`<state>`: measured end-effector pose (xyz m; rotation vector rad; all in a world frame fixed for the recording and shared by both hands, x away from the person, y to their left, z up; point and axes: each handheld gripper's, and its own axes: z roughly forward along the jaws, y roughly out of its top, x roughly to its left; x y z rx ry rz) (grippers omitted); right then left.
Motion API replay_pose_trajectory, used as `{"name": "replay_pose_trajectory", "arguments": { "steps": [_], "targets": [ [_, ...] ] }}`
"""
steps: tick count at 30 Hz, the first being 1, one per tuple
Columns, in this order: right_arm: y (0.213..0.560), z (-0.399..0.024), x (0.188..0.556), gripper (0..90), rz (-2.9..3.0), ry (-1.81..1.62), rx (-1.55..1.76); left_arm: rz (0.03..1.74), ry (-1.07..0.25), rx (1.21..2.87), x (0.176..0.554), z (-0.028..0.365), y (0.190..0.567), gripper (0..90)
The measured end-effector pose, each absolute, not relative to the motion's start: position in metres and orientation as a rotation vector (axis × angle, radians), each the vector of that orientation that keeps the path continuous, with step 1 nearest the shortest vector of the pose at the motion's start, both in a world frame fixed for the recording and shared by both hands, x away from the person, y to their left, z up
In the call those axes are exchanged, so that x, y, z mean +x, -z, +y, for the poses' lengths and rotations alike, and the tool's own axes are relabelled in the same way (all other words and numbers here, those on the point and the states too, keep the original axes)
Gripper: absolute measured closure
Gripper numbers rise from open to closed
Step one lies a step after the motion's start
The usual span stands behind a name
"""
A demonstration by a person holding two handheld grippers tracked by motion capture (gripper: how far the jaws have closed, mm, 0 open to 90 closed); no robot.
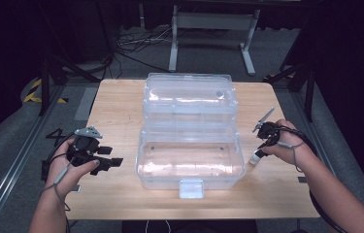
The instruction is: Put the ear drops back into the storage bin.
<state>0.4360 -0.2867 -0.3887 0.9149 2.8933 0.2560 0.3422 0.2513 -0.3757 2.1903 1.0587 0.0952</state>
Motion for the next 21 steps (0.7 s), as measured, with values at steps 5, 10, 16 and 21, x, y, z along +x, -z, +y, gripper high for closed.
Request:
{"name": "replay_pose_trajectory", "arguments": {
  "steps": [5,10,16,21],
  "targets": [
    [0.376,-0.287,0.433,71.4,2.905,-0.274,0.880,1.056,-0.096,2.192,0.343,0.252,0.375,35.6],
    [0.365,-0.287,0.429,71.5,2.903,-0.280,0.870,1.056,-0.096,2.191,0.343,0.251,0.375,35.6],
    [0.351,-0.286,0.426,71.4,2.907,-0.286,0.827,1.058,-0.096,2.188,0.343,0.252,0.375,35.6],
    [0.340,-0.284,0.424,71.4,2.914,-0.301,0.778,1.059,-0.093,2.188,0.343,0.252,0.376,35.6]
  ]
}}
